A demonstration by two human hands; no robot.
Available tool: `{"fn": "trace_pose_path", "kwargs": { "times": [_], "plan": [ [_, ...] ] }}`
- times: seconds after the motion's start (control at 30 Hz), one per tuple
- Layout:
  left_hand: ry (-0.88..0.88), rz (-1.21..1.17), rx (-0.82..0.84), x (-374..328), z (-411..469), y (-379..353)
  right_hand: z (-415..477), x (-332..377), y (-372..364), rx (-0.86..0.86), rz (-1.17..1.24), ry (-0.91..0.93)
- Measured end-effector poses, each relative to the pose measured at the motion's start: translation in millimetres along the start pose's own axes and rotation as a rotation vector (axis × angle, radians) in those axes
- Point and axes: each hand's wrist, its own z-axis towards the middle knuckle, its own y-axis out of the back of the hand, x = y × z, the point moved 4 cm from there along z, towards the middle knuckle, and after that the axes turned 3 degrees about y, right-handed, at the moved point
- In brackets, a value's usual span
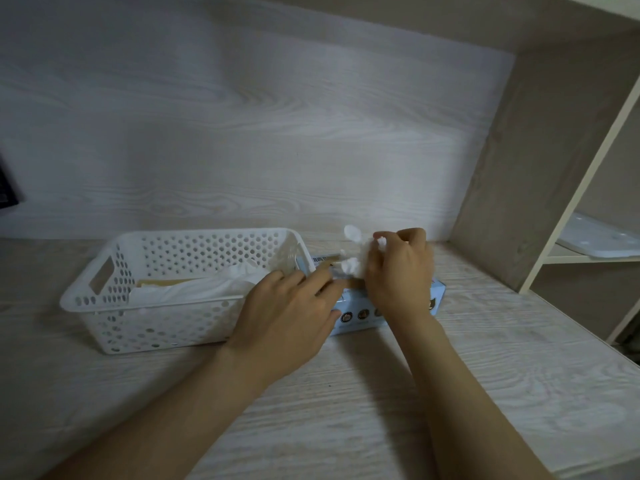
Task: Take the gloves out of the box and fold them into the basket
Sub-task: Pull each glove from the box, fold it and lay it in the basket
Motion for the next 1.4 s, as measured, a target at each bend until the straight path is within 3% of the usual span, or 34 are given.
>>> {"fn": "trace_pose_path", "kwargs": {
  "times": [0.1,0.17,0.33,0.43,0.57,0.67,0.8,0.93,1.03,1.13,1.3,1.4],
  "plan": [
    [-0.01,-0.011,-0.024,-0.1,0.3,-1.6,1.9,-2.8,1.3,-0.09,-0.074,-0.026],
    [-0.008,-0.023,-0.028,0.2,2.1,-2.4,4.0,1.5,8.6,-0.119,0.018,-0.039],
    [-0.012,-0.077,-0.008,1.3,5.0,-0.2,11.2,15.9,33.5,-0.234,0.635,-0.174],
    [-0.006,-0.075,-0.017,2.1,3.4,-1.1,13.0,16.8,25.7,-0.132,0.831,-0.252],
    [-0.022,-0.08,-0.088,2.1,1.8,7.1,4.1,23.3,15.1,0.024,0.884,-0.287],
    [-0.003,-0.189,-0.175,8.1,1.6,21.2,-0.4,25.5,5.8,0.156,0.916,-0.427],
    [0.219,-0.343,-0.331,28.6,5.9,46.7,-3.4,27.8,4.2,0.239,1.028,-0.567],
    [0.469,-0.457,-0.174,46.7,9.1,42.9,-9.1,41.2,4.8,0.35,1.303,-0.558],
    [0.504,-0.717,-0.132,55.5,8.8,41.9,-13.9,51.9,1.8,0.462,1.369,-0.516],
    [0.474,-0.75,-0.212,60.5,9.3,47.9,-16.7,57.7,-0.8,0.535,1.399,-0.468],
    [0.639,-0.726,-0.301,76.7,7.7,50.9,-10.5,54.4,3.7,0.457,1.474,-0.511],
    [0.714,-0.777,-0.294,82.3,7.2,49.3,-11.2,51.3,7.0,0.4,1.594,-0.626]
  ]
}}
